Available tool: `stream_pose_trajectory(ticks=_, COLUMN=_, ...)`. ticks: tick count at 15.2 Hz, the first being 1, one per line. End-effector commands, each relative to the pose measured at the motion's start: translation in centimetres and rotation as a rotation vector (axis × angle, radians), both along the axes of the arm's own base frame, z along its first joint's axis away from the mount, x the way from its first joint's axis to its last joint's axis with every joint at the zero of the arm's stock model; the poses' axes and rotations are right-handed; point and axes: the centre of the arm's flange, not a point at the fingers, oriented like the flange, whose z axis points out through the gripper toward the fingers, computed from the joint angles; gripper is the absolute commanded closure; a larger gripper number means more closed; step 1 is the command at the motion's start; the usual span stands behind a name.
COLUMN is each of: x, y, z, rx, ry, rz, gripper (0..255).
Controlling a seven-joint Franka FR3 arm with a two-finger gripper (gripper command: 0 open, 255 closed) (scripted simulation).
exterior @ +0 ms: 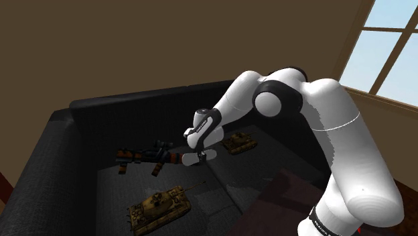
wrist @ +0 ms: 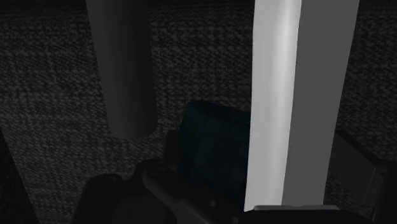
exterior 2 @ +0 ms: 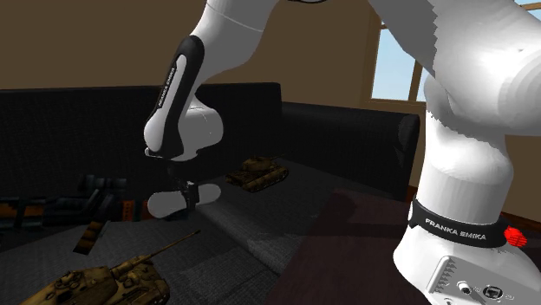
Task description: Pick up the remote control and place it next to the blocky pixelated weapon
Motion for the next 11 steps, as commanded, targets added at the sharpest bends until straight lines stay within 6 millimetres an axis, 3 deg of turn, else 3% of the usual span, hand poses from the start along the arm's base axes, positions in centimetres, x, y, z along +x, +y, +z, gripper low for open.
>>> stream_pose_trajectory(ticks=1, x=-0.7, y=-0.3, z=0.7, rx=0.007, ry=0.06, rz=0.006, gripper=0)
stream_pose_trajectory(ticks=3, x=-0.8, y=-0.3, z=3.1, rx=0.007, ry=0.06, rz=0.006, gripper=0)
stream_pose_trajectory(ticks=11, x=-0.8, y=-0.3, z=3.1, rx=0.007, ry=0.06, rz=0.006, gripper=0)
